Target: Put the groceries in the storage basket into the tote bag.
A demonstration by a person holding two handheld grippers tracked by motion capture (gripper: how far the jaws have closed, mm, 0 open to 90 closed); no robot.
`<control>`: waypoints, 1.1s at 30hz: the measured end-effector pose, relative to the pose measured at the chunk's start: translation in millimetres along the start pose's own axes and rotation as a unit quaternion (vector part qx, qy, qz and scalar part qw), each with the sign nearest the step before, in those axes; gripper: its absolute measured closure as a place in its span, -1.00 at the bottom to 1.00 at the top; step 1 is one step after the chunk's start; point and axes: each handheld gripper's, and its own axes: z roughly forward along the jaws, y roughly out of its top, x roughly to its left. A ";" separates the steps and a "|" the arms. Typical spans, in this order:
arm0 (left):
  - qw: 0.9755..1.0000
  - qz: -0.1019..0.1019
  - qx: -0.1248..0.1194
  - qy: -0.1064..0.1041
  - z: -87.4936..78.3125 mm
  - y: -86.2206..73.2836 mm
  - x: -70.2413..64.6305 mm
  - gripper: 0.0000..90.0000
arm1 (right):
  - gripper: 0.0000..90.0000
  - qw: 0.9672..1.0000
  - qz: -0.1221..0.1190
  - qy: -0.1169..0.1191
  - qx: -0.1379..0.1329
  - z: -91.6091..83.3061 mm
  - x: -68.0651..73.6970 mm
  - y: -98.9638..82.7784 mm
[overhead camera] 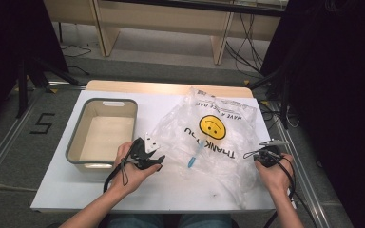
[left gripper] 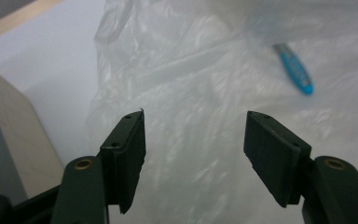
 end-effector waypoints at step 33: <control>0.993 -0.014 0.105 -0.060 7.8 -5.7 -18.6 0.99 | 0.03 0.993 0.020 0.106 -0.053 -41.6 30.6 -1.8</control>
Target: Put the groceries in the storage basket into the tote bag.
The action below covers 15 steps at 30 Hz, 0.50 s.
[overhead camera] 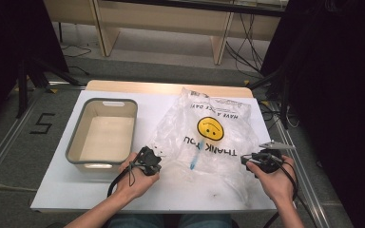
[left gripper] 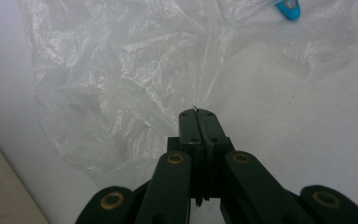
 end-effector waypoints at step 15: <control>0.999 0.012 0.011 -0.039 1.0 -3.3 -16.0 0.99 | 0.79 0.986 -0.066 0.018 0.151 3.1 20.4 -36.9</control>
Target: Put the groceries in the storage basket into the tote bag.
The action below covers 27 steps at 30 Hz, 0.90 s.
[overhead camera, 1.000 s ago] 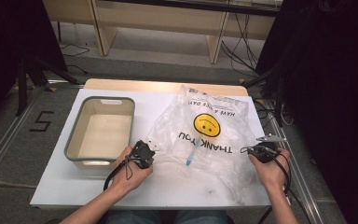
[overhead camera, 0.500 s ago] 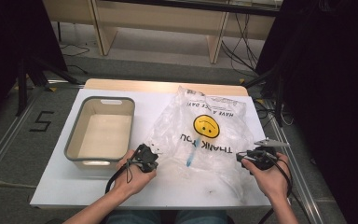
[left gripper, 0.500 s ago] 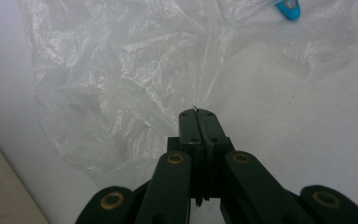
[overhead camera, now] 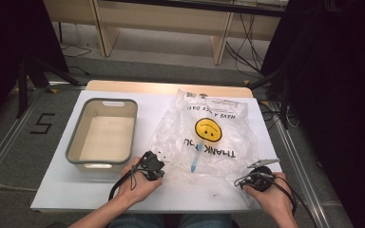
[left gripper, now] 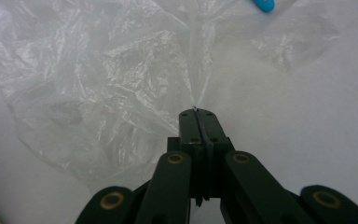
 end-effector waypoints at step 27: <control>0.994 0.018 -0.099 0.031 -14.0 0.0 0.9 0.10 | 0.53 0.993 0.000 -0.074 -0.096 1.3 -25.9 8.5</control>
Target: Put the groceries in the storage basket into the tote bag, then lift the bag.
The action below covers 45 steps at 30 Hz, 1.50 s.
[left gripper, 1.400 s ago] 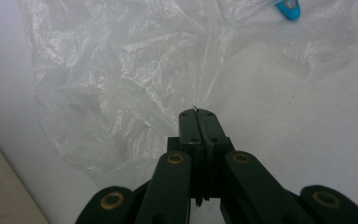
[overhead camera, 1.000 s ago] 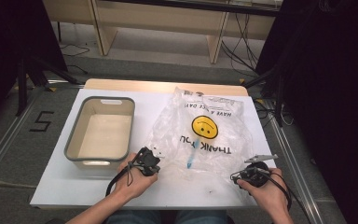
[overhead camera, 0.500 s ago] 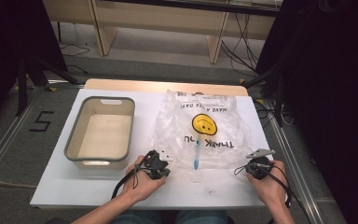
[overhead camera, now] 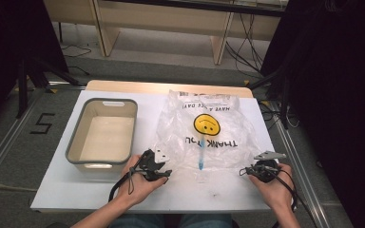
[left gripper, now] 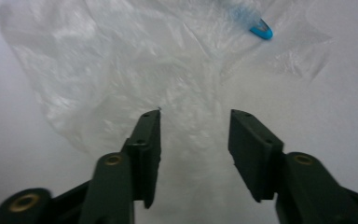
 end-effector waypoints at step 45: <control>0.999 -0.037 0.027 -0.002 -10.0 -29.9 -0.1 -0.37 | -0.33 0.995 0.043 0.036 -0.083 -16.6 -5.9 -14.9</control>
